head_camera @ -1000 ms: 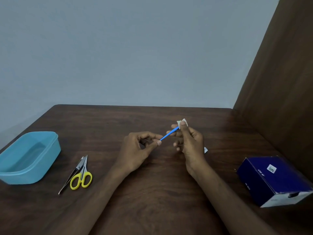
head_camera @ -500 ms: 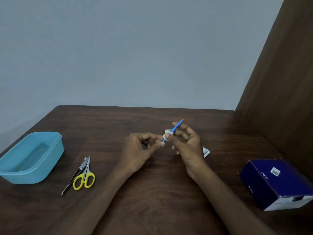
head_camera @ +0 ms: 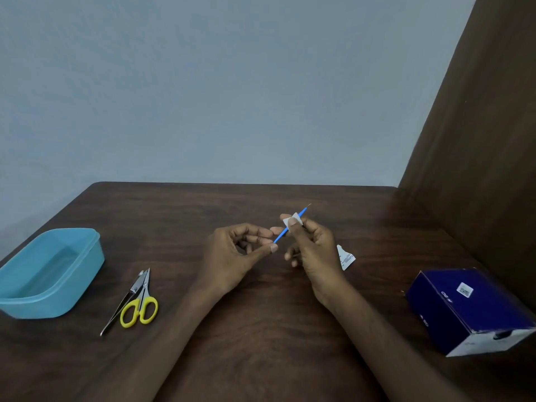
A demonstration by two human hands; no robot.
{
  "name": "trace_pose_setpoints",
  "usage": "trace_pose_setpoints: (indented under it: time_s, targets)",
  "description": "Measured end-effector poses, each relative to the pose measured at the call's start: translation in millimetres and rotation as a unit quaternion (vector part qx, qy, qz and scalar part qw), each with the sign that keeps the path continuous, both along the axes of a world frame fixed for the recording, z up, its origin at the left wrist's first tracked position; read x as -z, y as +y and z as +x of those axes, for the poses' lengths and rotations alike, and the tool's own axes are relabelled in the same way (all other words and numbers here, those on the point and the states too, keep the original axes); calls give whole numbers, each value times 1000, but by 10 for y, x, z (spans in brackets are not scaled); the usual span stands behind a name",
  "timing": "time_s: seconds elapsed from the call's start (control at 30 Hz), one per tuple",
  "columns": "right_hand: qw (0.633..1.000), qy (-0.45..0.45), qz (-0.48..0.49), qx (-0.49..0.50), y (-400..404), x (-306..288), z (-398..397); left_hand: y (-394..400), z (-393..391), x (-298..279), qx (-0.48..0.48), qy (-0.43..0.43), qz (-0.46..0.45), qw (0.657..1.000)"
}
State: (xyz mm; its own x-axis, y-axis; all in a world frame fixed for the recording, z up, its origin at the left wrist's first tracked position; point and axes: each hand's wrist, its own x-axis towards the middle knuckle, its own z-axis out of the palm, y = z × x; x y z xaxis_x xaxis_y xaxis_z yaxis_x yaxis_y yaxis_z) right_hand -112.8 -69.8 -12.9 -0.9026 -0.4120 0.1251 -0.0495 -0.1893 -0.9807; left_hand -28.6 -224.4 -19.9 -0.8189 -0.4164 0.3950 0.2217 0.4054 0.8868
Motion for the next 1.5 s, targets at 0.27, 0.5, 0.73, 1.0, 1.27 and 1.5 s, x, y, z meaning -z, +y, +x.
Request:
trace_pose_setpoints:
  time_s: [0.27, 0.5, 0.73, 1.0, 1.27, 1.5]
  targets:
    - [998, 23, 35, -45, 23, 4, 24, -4, 31, -9, 2, 9, 1, 1000]
    - [998, 23, 30, -45, 43, -14, 17, 8, 39, -3, 12, -1, 17, 1000]
    - [998, 4, -12, 55, 95, -61, -82, -47, 7, 35, 18, -37, -11, 999]
    - [997, 5, -37, 75, 130, -63, -72, -37, 28, 42, -1, -19, -83, 996]
    - [995, -33, -74, 55, 141, -134, -68, -33, 9, 30, -30, 3, -88, 996]
    - [987, -40, -76, 135, 127, -40, -160, -34, -13, 40, -54, 14, -36, 998]
